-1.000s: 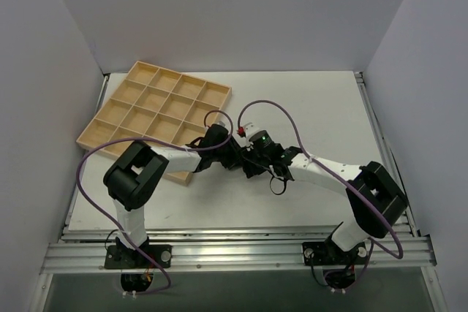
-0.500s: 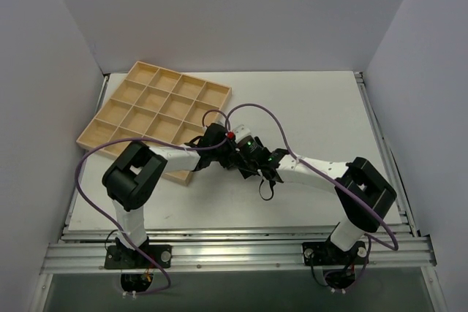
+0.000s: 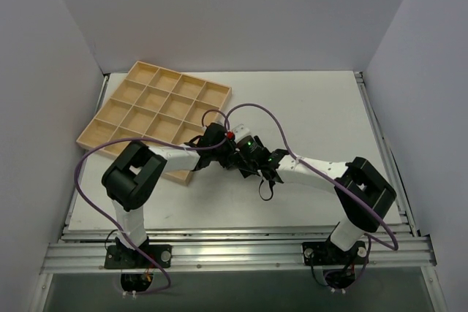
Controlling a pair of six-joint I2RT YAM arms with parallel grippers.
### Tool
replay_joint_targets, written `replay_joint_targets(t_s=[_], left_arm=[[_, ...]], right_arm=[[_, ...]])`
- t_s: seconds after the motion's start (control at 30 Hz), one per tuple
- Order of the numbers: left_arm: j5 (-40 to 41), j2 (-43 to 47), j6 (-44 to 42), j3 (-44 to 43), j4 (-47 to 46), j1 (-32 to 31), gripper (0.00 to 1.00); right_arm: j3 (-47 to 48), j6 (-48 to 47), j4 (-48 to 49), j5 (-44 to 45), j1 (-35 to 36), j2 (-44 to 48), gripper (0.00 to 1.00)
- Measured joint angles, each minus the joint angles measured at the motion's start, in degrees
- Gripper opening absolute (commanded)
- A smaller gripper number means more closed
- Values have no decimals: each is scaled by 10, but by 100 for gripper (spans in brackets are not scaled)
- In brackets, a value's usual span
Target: Roll the underwear
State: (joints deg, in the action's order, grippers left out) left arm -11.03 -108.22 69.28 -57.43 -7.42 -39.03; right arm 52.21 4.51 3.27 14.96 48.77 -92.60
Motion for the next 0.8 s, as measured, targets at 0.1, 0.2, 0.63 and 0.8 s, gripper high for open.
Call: replay_joint_targets(t_s=[0.1,0.2,0.63,0.8], left_arm=[[-4,0,4,0,1,2,2],[-8,0,8,1,2,9,2],[7,3,8,2,8,19,27],[22,14,5,17,-4,25,35]], right_arm=[[1,0,8,-5,-1,-9,44],[11,7,16,-12,-1,-26,32],[3,94,61,-60,-28,-43,21],[-14,149,105,-149,-78,-41,16]])
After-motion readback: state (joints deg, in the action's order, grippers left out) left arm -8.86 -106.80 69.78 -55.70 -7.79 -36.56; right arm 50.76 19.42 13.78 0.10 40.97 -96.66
